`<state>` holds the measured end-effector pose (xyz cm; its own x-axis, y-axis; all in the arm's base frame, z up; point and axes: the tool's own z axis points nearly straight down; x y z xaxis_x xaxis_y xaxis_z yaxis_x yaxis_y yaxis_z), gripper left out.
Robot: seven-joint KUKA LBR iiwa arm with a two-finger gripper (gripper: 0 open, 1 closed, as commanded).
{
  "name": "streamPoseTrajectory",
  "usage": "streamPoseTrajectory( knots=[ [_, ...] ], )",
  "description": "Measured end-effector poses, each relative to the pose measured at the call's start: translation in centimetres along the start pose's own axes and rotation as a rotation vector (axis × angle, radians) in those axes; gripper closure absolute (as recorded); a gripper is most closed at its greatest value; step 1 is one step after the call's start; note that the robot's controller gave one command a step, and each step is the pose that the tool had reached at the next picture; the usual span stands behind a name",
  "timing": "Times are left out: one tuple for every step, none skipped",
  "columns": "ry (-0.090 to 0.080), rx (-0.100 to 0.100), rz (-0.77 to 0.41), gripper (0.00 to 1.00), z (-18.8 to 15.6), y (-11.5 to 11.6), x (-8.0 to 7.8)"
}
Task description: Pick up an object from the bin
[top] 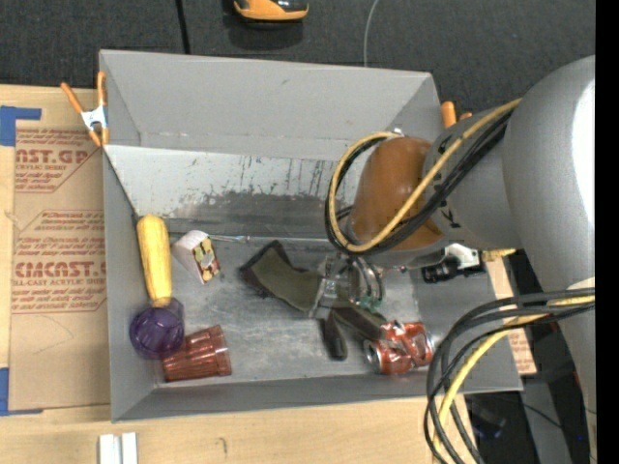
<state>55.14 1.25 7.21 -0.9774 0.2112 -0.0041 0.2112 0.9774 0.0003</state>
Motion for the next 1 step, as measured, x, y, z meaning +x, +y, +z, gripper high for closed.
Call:
streamPoseTrajectory(
  knots=[
    [0.008, 0.001, 0.000, 1.00, -0.72, -0.01, 0.18]
  ],
)
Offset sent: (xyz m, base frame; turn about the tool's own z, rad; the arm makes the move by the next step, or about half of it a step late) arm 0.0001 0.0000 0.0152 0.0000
